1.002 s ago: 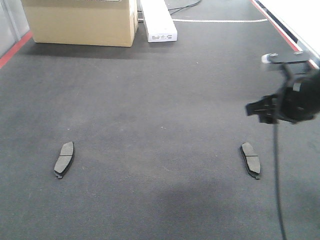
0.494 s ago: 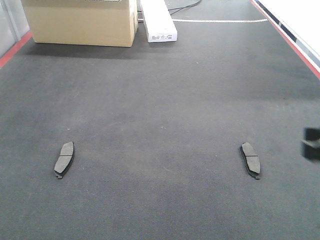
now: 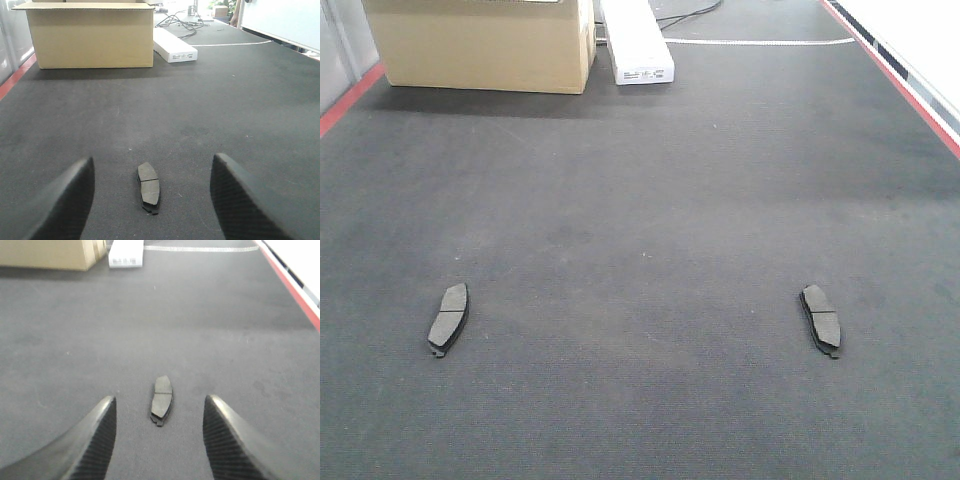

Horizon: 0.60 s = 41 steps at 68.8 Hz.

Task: Move and align brake pads A on conveyor
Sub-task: 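Raise both open grippers and back the base away from the belt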

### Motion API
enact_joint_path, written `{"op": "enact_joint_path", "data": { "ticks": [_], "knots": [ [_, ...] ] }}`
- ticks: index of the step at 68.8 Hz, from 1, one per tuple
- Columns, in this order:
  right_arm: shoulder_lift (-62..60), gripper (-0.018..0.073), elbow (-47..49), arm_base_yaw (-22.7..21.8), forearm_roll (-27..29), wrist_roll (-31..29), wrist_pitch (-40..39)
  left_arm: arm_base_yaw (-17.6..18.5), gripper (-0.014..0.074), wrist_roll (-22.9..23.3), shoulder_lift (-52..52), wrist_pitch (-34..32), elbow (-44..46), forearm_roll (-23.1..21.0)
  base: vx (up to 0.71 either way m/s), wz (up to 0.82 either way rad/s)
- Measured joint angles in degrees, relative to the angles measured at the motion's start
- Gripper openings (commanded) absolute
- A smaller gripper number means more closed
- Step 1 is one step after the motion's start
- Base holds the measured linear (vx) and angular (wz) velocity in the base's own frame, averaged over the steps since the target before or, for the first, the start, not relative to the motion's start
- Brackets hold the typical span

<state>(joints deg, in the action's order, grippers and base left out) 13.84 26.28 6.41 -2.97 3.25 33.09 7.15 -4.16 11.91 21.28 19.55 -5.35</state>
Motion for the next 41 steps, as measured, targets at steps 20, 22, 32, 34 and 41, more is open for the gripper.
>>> {"op": "enact_joint_path", "data": {
  "ticks": [20, 22, 32, 34, 41],
  "knots": [
    [-7.41, 0.0387, -2.26, 0.00, -1.03, -0.13, -4.23, 0.00, 0.0482, 0.00, 0.00, 0.00, 0.00, 0.00, 0.00, 0.00],
    [-7.43, 0.0387, -2.26, 0.00, -1.06, -0.13, -4.49, 0.00, 0.0482, 0.00, 0.00, 0.00, 0.00, 0.00, 0.00, 0.00],
    [-7.43, 0.0384, -2.26, 0.00, -1.06, -0.13, -4.64, 0.00, 0.0482, 0.00, 0.00, 0.00, 0.00, 0.00, 0.00, 0.00],
    [-7.43, 0.0382, -2.26, 0.00, -1.06, -0.13, -4.64, 0.00, 0.0482, 0.00, 0.00, 0.00, 0.00, 0.00, 0.00, 0.00],
    [-7.43, 0.0379, -2.26, 0.00, -1.06, -0.13, -4.64, 0.00, 0.0482, 0.00, 0.00, 0.00, 0.00, 0.00, 0.00, 0.00]
  ]
}}
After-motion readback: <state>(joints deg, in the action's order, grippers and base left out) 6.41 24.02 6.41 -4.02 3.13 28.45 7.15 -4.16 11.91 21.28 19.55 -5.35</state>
